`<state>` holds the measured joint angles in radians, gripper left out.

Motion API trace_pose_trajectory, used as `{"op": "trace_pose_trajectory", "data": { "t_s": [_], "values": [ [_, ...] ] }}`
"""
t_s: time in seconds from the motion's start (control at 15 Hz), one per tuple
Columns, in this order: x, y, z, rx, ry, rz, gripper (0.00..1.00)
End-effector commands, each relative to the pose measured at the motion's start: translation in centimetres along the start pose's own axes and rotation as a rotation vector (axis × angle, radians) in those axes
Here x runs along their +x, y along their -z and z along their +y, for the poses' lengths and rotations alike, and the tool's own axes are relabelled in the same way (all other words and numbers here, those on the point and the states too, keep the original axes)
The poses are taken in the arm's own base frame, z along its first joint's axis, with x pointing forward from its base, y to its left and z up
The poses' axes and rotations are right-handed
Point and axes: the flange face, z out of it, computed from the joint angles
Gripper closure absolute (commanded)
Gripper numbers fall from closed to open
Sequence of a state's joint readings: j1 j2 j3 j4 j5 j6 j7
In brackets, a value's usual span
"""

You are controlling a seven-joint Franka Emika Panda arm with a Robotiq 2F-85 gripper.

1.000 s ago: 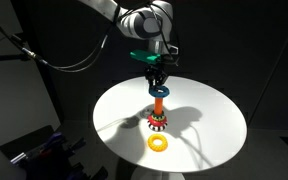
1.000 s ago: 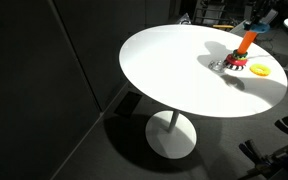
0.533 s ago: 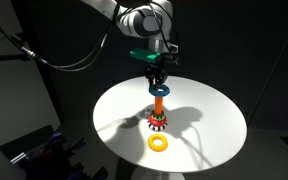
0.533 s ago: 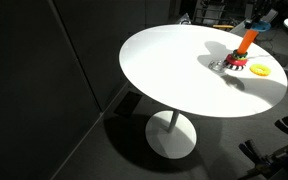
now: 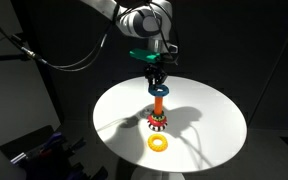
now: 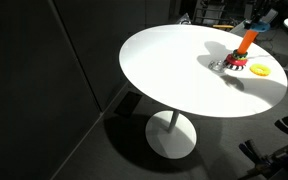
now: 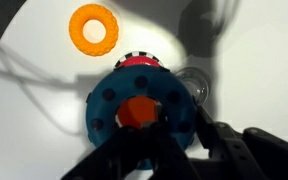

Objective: Put the blue ring around the orange rod

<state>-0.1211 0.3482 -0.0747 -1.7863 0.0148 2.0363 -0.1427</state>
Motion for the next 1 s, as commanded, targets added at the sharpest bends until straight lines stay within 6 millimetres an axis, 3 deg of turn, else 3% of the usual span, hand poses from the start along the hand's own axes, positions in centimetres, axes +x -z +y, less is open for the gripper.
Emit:
{"op": "trace_pose_trajectory", "data": {
  "t_s": [0.0, 0.93],
  "values": [
    [-0.39, 0.38, -0.22, 0.018, 0.01, 0.004, 0.89],
    [-0.24, 0.04, 0.01, 0.001, 0.002, 0.012, 0.89]
  ]
}}
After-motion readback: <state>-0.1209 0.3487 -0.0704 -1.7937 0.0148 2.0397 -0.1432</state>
